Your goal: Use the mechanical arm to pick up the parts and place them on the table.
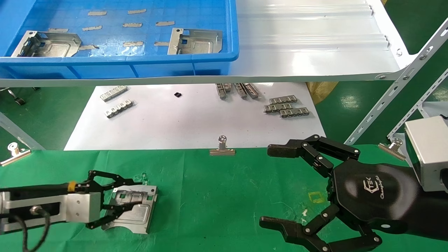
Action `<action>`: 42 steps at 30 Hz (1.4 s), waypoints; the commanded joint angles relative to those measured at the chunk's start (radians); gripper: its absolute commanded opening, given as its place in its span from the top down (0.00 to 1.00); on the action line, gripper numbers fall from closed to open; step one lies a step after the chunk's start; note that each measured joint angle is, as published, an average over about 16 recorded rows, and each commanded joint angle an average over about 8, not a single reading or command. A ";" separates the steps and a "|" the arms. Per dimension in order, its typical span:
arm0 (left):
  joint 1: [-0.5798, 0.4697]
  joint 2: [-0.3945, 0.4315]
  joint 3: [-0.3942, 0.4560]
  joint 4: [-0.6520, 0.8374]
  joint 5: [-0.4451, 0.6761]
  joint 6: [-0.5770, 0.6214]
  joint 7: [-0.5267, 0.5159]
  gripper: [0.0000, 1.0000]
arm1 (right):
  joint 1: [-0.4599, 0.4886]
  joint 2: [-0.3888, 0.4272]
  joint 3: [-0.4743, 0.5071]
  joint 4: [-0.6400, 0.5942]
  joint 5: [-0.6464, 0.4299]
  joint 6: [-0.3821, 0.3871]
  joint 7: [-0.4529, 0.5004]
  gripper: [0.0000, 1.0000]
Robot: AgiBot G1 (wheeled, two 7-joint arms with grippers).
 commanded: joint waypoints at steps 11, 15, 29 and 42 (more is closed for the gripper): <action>0.032 -0.006 -0.017 0.119 -0.190 0.154 -0.125 0.00 | 0.000 0.000 0.000 0.000 0.000 0.000 0.000 0.00; 0.029 -0.004 -0.021 0.109 -0.182 0.148 -0.121 0.00 | 0.000 0.000 0.000 0.000 0.000 0.000 0.000 0.00; 0.064 0.019 -0.145 0.056 -0.181 0.212 -0.242 0.00 | 0.000 0.000 0.000 0.000 0.000 0.000 0.000 0.00; 0.104 0.045 -0.282 0.001 -0.181 0.284 -0.375 0.00 | 0.000 0.000 0.000 0.000 0.000 0.000 0.000 0.00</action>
